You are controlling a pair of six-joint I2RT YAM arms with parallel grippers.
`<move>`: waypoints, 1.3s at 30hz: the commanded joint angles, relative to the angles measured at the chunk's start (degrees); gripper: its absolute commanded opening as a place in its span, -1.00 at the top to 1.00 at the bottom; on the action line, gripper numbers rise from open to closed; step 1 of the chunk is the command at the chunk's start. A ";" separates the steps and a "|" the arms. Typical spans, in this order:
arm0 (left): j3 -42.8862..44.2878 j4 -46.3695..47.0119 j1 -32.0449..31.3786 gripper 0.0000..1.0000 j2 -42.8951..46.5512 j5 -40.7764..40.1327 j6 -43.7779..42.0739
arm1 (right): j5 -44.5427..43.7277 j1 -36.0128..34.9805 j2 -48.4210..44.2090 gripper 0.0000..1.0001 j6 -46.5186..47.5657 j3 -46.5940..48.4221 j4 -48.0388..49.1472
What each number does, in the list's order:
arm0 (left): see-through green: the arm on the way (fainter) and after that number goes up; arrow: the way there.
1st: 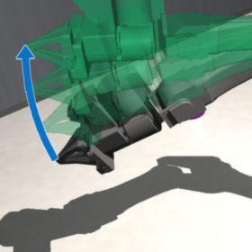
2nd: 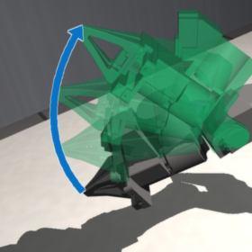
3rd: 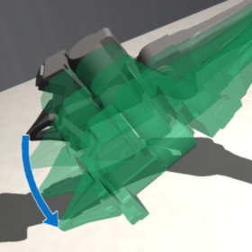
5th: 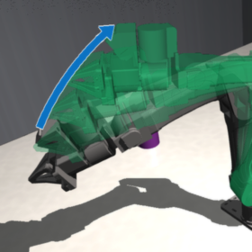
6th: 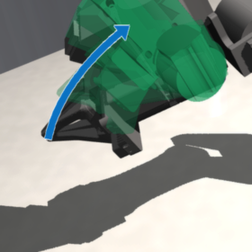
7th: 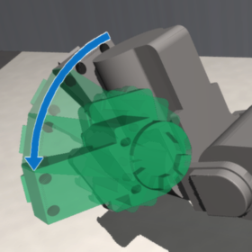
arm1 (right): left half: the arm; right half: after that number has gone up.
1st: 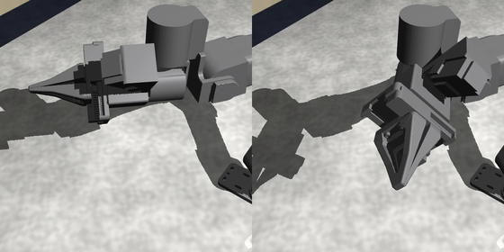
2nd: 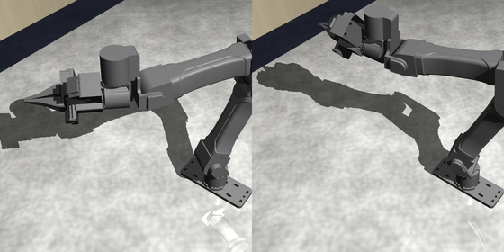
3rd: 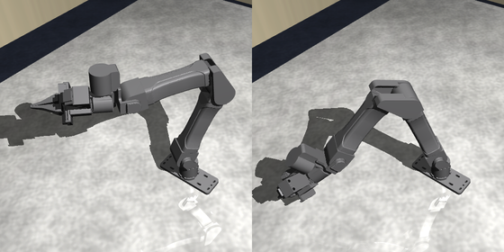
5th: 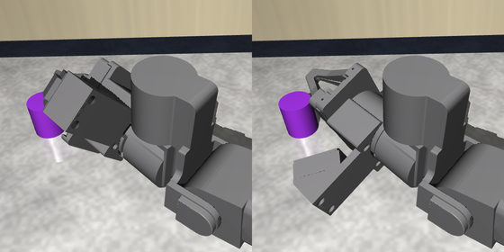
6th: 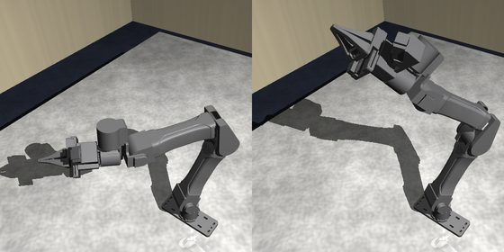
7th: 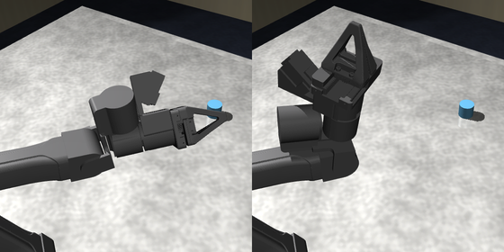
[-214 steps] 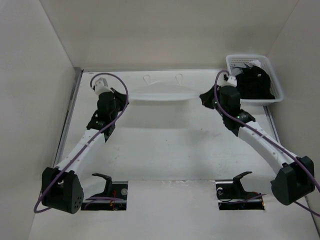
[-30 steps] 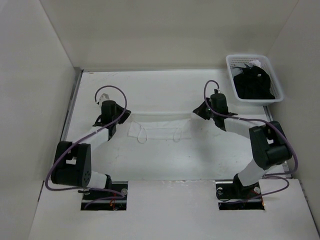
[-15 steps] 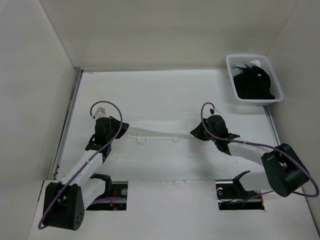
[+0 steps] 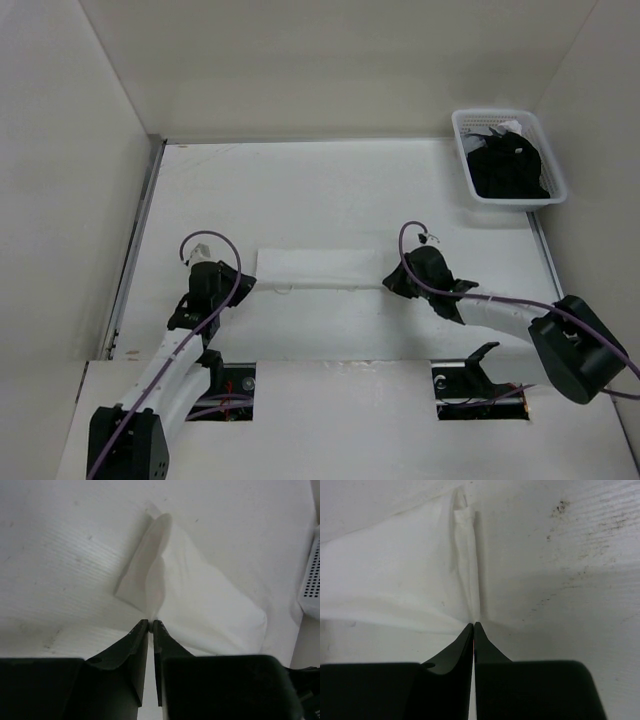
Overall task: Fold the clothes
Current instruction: Fold the tank top
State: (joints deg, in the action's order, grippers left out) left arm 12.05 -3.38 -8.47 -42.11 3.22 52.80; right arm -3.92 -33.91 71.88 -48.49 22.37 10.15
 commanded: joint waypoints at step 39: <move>4.65 20.87 -7.83 0.55 -22.32 -6.74 -2.44 | 5.42 6.80 3.47 0.85 -8.91 -6.81 20.10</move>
State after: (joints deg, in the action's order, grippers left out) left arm 17.19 14.44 -15.29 -67.33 -4.64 50.85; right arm 3.68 -27.33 80.58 -57.25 16.27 31.57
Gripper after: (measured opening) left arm 0.223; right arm 0.083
